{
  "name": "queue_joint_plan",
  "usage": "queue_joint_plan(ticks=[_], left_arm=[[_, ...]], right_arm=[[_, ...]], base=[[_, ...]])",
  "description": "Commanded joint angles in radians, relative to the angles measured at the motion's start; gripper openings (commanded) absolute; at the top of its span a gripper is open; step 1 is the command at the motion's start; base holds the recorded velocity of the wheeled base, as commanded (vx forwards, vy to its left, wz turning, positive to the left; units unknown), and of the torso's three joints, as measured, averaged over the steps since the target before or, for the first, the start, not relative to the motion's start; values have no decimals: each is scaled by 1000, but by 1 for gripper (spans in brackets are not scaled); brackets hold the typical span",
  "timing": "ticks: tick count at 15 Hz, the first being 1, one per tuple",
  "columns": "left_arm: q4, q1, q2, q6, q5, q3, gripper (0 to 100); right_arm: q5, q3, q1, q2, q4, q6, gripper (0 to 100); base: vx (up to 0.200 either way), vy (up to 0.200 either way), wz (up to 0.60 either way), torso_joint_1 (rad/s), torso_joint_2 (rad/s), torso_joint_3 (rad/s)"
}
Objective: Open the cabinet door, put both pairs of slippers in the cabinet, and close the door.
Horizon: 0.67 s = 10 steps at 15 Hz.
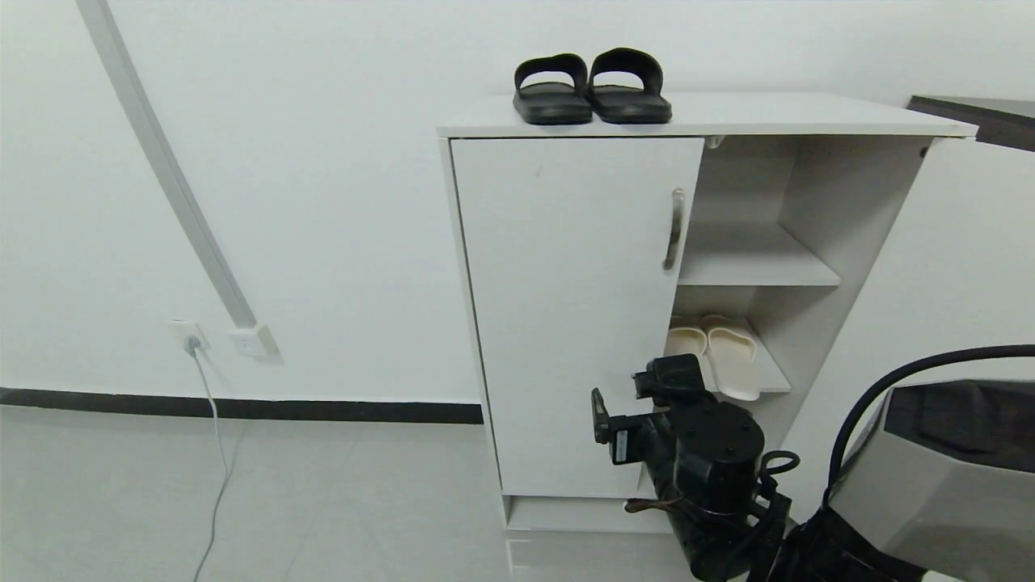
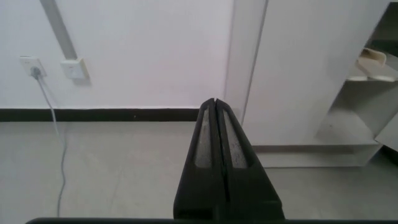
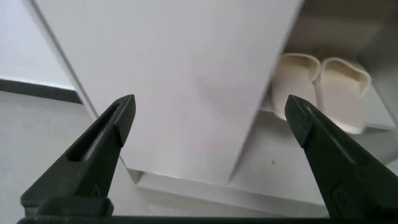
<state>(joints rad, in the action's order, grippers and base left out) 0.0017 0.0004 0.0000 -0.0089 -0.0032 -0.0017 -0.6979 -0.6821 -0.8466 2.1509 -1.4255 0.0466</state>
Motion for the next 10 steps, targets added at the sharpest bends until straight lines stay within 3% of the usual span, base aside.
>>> queue_joint_plan(ticks=[1,6,10], left_arm=[[0,1,0,0,0,0,0],[0,1,0,-2,2,0,0],[0,1,0,-2,2,0,0]], right_arm=[[1,3,3,20,-24,-10,100],[12,7,37,38,-127,-65,100],[89,32,50,-9,-26,-63,100]], base=[[0,0,0,0,0,0],[0,0,0,0,0,0],[0,0,0,0,0,0]])
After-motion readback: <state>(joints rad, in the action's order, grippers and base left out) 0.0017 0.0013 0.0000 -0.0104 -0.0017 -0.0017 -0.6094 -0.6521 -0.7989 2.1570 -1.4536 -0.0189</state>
